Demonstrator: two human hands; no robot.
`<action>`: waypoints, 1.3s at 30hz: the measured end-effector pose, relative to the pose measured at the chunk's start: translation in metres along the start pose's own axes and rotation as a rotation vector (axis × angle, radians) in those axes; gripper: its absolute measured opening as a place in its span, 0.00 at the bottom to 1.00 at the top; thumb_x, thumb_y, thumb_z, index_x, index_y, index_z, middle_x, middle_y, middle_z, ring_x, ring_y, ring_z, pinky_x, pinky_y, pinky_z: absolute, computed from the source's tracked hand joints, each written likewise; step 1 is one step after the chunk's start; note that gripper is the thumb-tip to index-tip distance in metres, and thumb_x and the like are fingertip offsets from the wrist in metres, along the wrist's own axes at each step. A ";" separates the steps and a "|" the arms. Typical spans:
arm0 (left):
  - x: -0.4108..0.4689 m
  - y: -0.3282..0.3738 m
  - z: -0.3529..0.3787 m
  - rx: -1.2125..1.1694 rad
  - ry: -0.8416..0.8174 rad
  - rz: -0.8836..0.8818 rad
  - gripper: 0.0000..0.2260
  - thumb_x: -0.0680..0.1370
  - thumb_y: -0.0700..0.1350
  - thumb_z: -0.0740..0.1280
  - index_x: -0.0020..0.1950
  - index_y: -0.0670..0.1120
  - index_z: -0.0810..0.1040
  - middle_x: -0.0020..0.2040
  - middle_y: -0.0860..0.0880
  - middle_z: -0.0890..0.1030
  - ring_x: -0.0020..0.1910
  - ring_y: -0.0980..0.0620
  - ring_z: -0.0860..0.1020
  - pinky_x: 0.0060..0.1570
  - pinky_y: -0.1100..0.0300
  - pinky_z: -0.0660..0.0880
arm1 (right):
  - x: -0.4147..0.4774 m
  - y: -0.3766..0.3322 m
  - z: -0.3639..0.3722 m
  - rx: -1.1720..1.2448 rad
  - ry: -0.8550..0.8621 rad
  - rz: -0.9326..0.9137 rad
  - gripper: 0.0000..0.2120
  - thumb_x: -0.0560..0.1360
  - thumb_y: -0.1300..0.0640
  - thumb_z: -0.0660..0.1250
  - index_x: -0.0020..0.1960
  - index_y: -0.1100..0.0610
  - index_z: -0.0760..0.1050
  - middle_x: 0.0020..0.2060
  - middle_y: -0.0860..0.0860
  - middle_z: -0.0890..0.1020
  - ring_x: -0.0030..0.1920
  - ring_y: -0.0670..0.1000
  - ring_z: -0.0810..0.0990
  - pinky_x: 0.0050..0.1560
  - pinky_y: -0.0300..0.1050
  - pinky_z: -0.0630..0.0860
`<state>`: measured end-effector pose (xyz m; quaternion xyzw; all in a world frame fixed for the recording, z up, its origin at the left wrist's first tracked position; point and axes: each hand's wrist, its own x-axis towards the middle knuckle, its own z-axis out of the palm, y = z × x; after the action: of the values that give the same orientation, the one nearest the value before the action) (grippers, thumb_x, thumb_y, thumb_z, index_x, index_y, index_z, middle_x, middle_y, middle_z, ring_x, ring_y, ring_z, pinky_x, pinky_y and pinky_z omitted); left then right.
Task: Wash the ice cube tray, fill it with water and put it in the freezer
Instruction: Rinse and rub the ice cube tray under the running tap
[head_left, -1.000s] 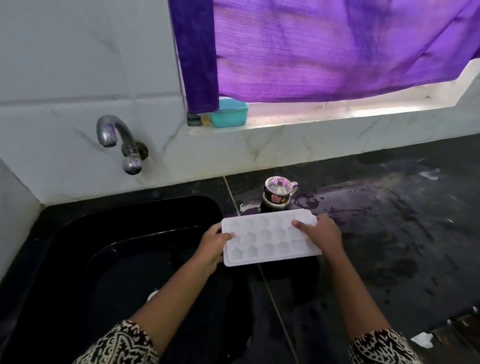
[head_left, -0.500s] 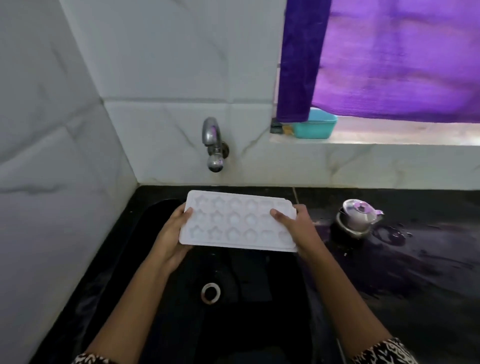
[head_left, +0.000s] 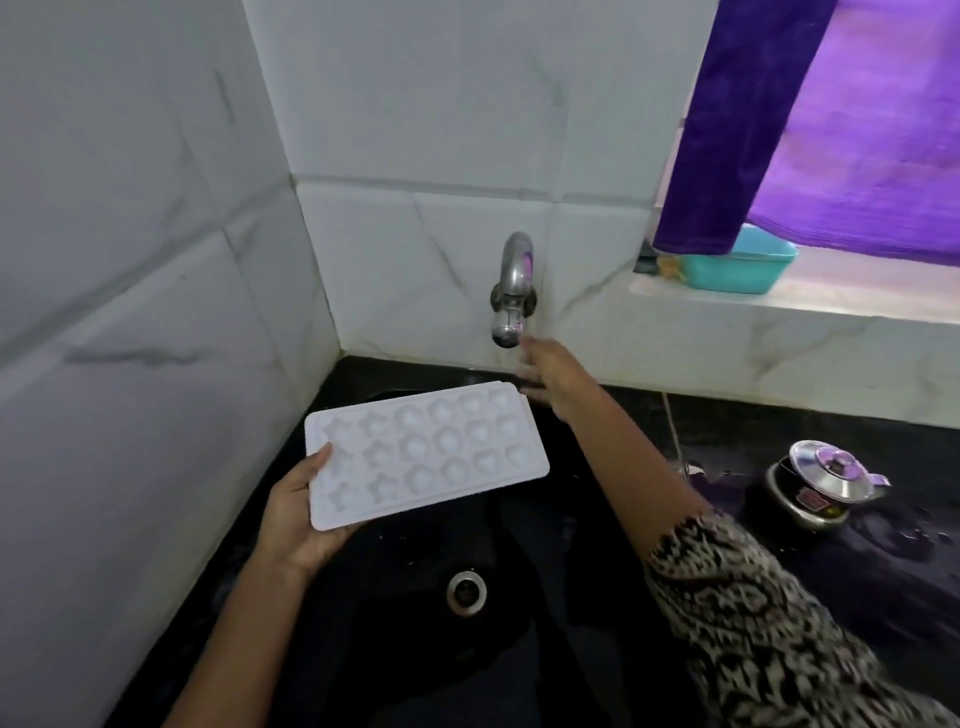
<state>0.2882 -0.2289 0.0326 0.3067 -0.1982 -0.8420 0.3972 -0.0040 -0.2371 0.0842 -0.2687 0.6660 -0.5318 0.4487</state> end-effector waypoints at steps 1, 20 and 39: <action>0.000 0.002 -0.002 -0.005 0.014 0.008 0.19 0.77 0.47 0.62 0.66 0.42 0.74 0.62 0.39 0.80 0.55 0.40 0.82 0.49 0.41 0.80 | 0.011 -0.010 0.004 0.055 -0.002 0.017 0.19 0.79 0.44 0.59 0.62 0.57 0.70 0.60 0.56 0.76 0.58 0.55 0.77 0.51 0.46 0.73; 0.000 0.012 -0.023 -0.059 0.168 0.088 0.23 0.77 0.47 0.62 0.72 0.44 0.70 0.67 0.41 0.77 0.64 0.41 0.75 0.54 0.41 0.76 | 0.071 -0.016 0.017 0.186 -0.040 0.132 0.23 0.75 0.49 0.68 0.64 0.61 0.69 0.52 0.58 0.77 0.38 0.53 0.80 0.49 0.47 0.77; -0.013 0.018 -0.030 -0.063 0.160 0.108 0.20 0.78 0.49 0.60 0.69 0.44 0.74 0.62 0.41 0.80 0.53 0.41 0.82 0.53 0.40 0.76 | 0.056 -0.028 0.019 0.090 -0.024 0.157 0.15 0.78 0.52 0.64 0.61 0.59 0.73 0.39 0.53 0.76 0.36 0.52 0.78 0.41 0.46 0.78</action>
<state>0.3242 -0.2321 0.0258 0.3492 -0.1554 -0.7978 0.4662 -0.0161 -0.3009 0.0922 -0.2016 0.6550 -0.5213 0.5085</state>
